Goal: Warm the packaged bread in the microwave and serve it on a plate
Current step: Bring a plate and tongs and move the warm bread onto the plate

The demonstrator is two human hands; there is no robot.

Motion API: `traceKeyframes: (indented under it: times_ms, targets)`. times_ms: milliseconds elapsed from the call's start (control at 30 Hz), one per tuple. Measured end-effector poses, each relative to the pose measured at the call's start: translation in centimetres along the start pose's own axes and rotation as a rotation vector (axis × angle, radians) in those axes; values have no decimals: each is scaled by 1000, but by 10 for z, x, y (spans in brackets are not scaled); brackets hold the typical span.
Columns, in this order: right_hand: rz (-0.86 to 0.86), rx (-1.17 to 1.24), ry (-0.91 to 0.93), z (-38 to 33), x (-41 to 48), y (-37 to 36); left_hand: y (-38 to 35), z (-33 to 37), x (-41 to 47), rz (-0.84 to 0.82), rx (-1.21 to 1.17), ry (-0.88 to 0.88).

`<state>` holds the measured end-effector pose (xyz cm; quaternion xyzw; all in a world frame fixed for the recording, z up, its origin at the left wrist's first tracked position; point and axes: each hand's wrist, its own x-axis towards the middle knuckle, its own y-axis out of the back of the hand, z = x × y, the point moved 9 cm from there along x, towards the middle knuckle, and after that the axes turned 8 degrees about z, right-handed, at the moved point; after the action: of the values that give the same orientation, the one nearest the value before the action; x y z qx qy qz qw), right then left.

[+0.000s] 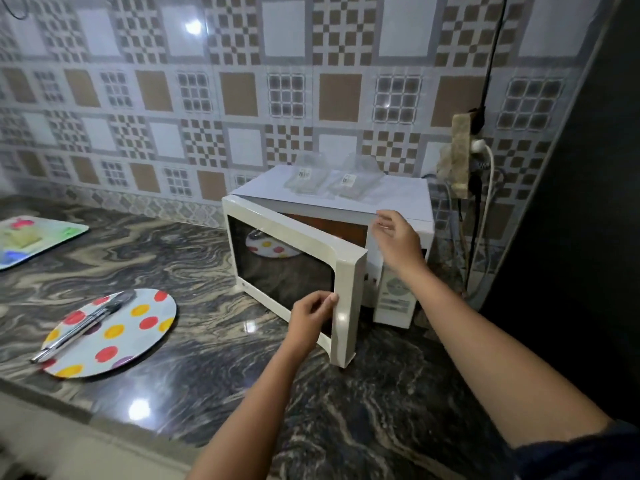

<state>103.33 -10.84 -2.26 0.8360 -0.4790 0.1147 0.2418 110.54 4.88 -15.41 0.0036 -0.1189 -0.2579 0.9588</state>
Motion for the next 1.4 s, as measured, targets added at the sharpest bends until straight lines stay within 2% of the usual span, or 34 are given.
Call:
traceKeyframes:
  times_ms: [133,300,533,633,733,900,1033,1233,1400]
  targets:
    - [-211,37,194,-31,-53,-37,19,3,-18,44,-31,2]
    - [-256,76,298,-46,-93,-49,49,3,-39,81,-48,-29]
    - [-201,54,396,-79,-158,-90,113,-2,-84,200,185,-205]
    - [-168,9,438,-100,-190,-117,149,-17,-98,161,260,-205]
    - [-109,-38,452,-124,-218,-150,191,-17,-101,82,229,-214]
    - [-78,-166,412,-163,-254,-211,260,-24,-96,14,157,-144]
    - [-168,-283,370,-187,-269,-261,297,-36,-92,76,74,19]
    - [-251,-425,400,-209,-272,-302,338,-61,-76,95,104,221]
    - [-214,-471,440,-219,-269,-306,355,-45,-78,81,52,191]
